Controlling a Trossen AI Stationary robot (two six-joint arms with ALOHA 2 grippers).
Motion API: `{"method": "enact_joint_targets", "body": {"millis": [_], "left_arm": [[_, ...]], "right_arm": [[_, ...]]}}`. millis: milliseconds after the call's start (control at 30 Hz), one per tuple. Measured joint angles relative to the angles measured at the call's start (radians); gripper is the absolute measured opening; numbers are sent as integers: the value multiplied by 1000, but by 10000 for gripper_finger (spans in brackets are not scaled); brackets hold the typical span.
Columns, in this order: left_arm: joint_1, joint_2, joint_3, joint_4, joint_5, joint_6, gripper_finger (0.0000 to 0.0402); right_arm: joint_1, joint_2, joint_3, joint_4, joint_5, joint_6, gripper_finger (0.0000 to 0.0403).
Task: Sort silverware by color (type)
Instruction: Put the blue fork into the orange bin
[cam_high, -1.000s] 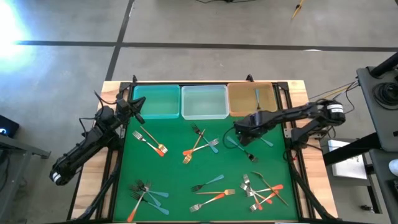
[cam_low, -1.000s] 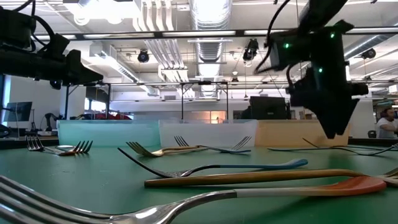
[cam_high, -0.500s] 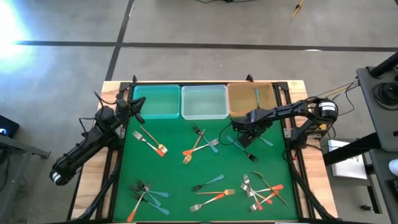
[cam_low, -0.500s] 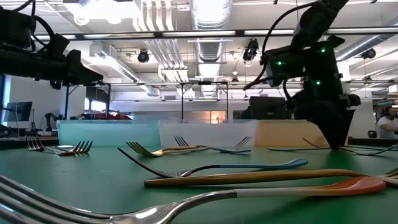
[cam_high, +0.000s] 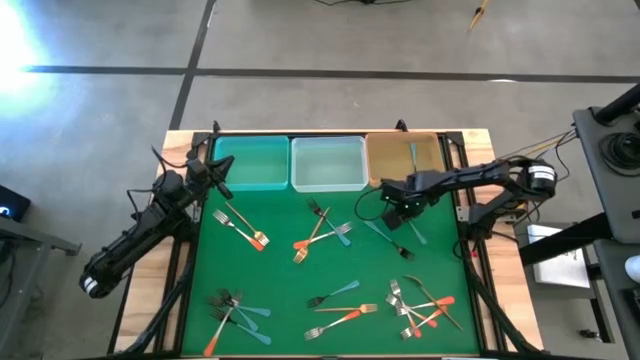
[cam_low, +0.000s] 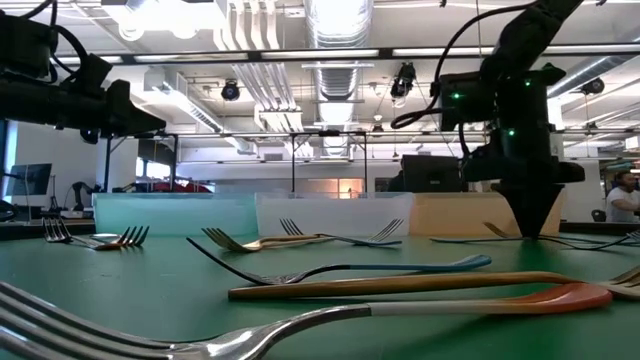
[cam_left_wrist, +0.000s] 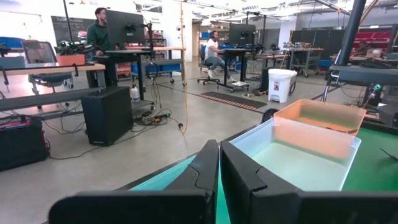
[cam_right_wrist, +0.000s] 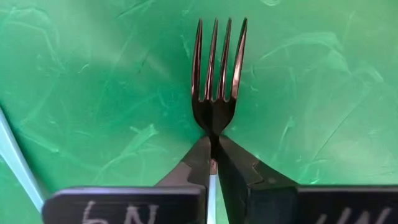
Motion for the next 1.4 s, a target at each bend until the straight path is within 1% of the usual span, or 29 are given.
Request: {"method": "enact_joint_targets", "body": {"millis": [100,200,267,433,533,633,767,800,867,967,1067,1100,1167,1300,1400], "left_arm": [[0,0,0,0,0,0,0],[0,0,0,0,0,0,0],[0,0,0,0,0,0,0],[0,0,0,0,0,0,0],[0,0,0,0,0,0,0],[0,0,0,0,0,0,0],[0,0,0,0,0,0,0],[0,0,0,0,0,0,0],[0,0,0,0,0,0,0],[0,0,0,0,0,0,0],[0,0,0,0,0,0,0],[0,0,0,0,0,0,0],[0,0,0,0,0,0,0],[0,0,0,0,0,0,0],[0,0,0,0,0,0,0]], "right_arm": [[0,-61,-2,2,2,22,11],[12,-163,-4,-2,10,52,10],[20,-240,-7,-9,63,77,10],[38,-452,-3,-24,135,88,9],[44,-562,7,-22,265,38,9],[45,-635,17,-7,446,-59,9],[44,-706,30,124,707,-252,9],[43,-716,30,173,772,-325,9],[28,-719,28,291,865,-515,9],[-12,-687,16,440,883,-802,9],[-58,-621,11,503,870,-997,9],[-78,-595,10,503,861,-1032,10],[-112,-547,10,502,835,-1047,14],[-161,-469,10,501,827,-983,31],[-180,-433,10,491,809,-972,45]]}}
